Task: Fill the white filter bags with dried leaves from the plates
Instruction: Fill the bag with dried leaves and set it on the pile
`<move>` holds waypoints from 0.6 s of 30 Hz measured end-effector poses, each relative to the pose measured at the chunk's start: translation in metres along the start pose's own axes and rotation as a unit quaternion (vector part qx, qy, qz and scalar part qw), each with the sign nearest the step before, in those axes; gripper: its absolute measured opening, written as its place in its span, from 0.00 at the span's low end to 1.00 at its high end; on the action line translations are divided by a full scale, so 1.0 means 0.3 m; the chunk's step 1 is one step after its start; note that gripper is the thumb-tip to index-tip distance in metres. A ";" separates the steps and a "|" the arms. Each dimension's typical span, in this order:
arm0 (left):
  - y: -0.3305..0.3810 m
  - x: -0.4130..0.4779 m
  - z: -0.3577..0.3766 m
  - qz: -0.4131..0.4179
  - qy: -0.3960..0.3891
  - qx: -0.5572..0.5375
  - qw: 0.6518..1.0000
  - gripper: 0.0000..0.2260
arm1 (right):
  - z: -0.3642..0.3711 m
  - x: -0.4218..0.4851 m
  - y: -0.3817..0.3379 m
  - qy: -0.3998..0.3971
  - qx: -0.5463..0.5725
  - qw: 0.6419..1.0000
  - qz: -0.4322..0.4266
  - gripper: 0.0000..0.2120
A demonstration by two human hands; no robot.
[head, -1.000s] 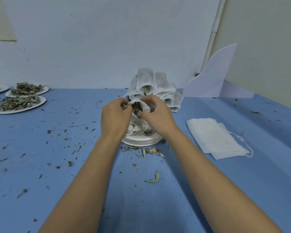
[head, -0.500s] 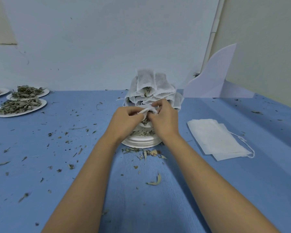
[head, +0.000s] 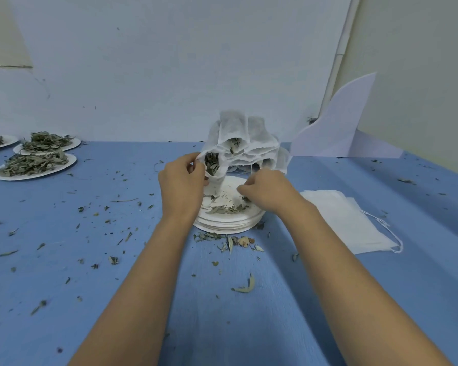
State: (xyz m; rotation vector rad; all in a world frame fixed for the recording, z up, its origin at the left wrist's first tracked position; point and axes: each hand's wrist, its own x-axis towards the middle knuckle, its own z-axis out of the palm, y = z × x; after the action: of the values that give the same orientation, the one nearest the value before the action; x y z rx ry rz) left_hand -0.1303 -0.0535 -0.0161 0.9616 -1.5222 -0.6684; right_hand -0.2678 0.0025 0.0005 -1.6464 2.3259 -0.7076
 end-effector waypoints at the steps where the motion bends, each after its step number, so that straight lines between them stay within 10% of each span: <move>1: 0.001 0.000 0.002 -0.002 0.008 -0.006 1.000 0.12 | 0.003 -0.003 -0.013 -0.016 -0.025 1.000 0.002 0.18; 7: -0.005 0.003 0.003 -0.008 0.019 -0.012 1.000 0.12 | 0.038 -0.027 -0.079 -0.066 -0.115 0.991 -0.025 0.29; 14: -0.006 0.005 -0.001 -0.010 0.034 -0.007 0.999 0.13 | 0.093 -0.041 -0.116 0.009 -0.120 0.991 -0.062 0.06; 18: 0.001 0.014 -0.005 -0.008 0.063 -0.016 0.998 0.12 | 0.112 -0.038 -0.104 0.036 -0.104 0.992 -0.066 0.14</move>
State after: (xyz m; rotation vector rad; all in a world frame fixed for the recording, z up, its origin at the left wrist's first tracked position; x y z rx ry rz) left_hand -0.1290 -0.0570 -0.0135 0.9740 -1.3903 -0.6292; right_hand -0.2235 -0.0041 -0.0145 -1.9078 2.4306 -0.5734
